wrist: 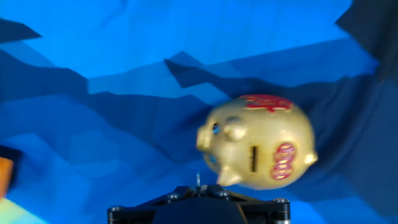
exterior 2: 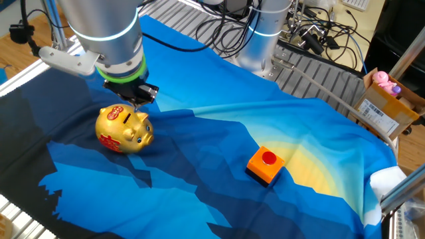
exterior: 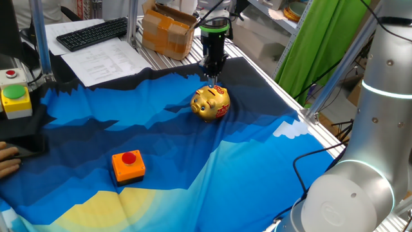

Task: Drop coins into a piggy bank

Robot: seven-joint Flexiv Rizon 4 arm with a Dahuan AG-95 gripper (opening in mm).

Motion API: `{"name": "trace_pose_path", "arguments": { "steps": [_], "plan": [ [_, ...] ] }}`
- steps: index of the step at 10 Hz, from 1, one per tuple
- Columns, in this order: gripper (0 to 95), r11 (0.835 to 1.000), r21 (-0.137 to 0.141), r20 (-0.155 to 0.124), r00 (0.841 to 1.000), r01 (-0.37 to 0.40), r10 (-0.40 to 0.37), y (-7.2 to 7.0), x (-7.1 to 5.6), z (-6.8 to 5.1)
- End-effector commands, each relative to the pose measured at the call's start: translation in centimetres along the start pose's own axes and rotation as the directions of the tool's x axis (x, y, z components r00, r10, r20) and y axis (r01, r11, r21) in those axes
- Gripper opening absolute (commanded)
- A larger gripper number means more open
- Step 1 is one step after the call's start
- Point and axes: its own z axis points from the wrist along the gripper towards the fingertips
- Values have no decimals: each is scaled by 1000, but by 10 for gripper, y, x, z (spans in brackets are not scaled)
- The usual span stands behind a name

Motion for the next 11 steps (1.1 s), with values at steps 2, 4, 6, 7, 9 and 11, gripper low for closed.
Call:
{"name": "trace_pose_path", "arguments": {
  "steps": [2, 4, 6, 7, 9, 11],
  "plan": [
    [0, 1000, 8, 10, 1000, 12, -12, -15, -2, 8],
    [0, 1000, 10, 13, 1000, 9, -9, -20, -2, 10],
    [0, 1000, 11, 24, 1000, 9, -10, -22, -3, 15],
    [0, 1000, 10, 26, 1000, 8, -8, -22, -4, 17],
    [0, 1000, 11, 30, 1000, 7, -7, -22, -6, 21],
    [0, 1000, 10, 32, 999, 9, -9, -22, -9, 26]
  ]
}}
